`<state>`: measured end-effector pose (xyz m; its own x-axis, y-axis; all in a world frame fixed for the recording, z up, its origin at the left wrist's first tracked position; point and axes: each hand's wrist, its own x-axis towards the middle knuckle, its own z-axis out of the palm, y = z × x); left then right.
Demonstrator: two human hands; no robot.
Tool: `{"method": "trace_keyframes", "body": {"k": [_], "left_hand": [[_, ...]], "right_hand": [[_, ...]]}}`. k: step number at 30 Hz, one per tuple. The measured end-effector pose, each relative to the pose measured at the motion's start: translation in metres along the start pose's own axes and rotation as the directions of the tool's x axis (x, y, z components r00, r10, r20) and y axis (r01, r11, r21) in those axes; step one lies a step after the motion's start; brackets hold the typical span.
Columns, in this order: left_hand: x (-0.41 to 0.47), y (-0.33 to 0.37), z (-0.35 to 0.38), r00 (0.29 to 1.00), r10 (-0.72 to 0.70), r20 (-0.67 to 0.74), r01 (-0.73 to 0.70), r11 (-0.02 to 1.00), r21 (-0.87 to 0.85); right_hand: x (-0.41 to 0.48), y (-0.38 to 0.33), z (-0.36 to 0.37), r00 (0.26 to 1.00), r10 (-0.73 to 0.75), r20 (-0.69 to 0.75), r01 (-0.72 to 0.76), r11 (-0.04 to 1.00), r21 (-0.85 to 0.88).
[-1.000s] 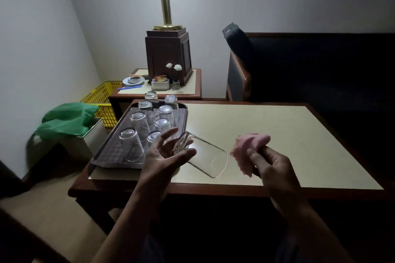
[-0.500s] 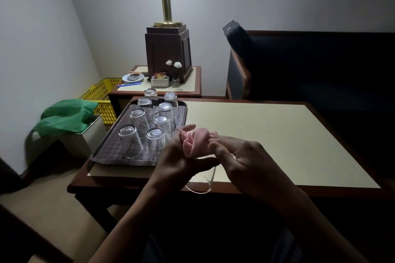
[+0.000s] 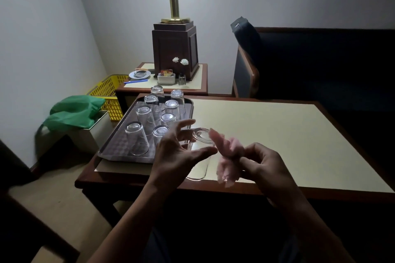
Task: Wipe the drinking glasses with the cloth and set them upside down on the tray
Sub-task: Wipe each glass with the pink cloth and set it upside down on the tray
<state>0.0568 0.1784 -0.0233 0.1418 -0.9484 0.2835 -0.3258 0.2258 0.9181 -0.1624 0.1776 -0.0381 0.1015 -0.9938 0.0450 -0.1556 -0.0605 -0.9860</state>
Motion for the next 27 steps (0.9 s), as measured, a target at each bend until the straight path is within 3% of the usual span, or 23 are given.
{"method": "trace_keyframes", "body": {"k": [2,4,9,11,14,16,17,19,21,22,24,27], "left_hand": [[0.002,0.007,-0.002,1.000,0.015,-0.026,-0.014,0.999,0.051],[0.005,0.009,-0.002,0.998,-0.033,-0.056,0.032,0.999,-0.018],[0.002,0.008,0.009,0.960,-0.277,-0.030,0.243,0.886,-0.394],[-0.003,0.008,0.020,0.925,-0.380,-0.012,0.316,0.787,-0.529],[-0.008,0.008,0.033,0.883,-0.466,0.063,0.368,0.599,-0.711],[-0.008,0.010,0.035,0.861,-0.489,0.142,0.391,0.458,-0.798],[-0.008,0.011,0.034,0.858,-0.484,0.170,0.395,0.412,-0.821],[-0.009,0.009,0.033,0.866,-0.456,0.203,0.411,0.420,-0.809],[-0.010,0.002,0.032,0.878,-0.422,0.225,0.439,0.524,-0.730],[-0.012,0.001,0.033,0.884,-0.401,0.241,0.447,0.572,-0.687],[-0.013,-0.003,0.035,0.889,-0.361,0.281,0.453,0.609,-0.651],[-0.008,0.002,0.034,0.895,-0.323,0.307,0.443,0.572,-0.690]], "right_hand": [[-0.003,0.012,0.002,0.996,0.050,-0.070,-0.042,0.993,0.108],[-0.008,0.018,0.007,0.991,0.048,-0.122,-0.035,0.993,0.111],[-0.015,0.017,0.035,0.970,-0.094,-0.223,0.106,0.993,0.046],[-0.014,0.004,0.046,0.947,-0.203,-0.248,0.178,0.977,-0.118],[-0.003,-0.002,0.055,0.824,-0.529,-0.202,0.370,0.773,-0.515],[0.000,0.011,0.058,0.741,-0.669,-0.065,0.503,0.617,-0.605],[-0.002,0.018,0.060,0.722,-0.692,-0.028,0.547,0.594,-0.590],[-0.009,0.020,0.063,0.748,-0.659,-0.083,0.554,0.688,-0.469],[-0.010,0.006,0.059,0.844,-0.470,-0.258,0.407,0.875,-0.263],[-0.006,0.001,0.055,0.876,-0.384,-0.292,0.343,0.921,-0.182],[-0.001,-0.006,0.047,0.890,-0.342,-0.301,0.314,0.939,-0.139],[-0.012,-0.003,0.050,0.812,-0.536,-0.229,0.477,0.837,-0.268]]}}
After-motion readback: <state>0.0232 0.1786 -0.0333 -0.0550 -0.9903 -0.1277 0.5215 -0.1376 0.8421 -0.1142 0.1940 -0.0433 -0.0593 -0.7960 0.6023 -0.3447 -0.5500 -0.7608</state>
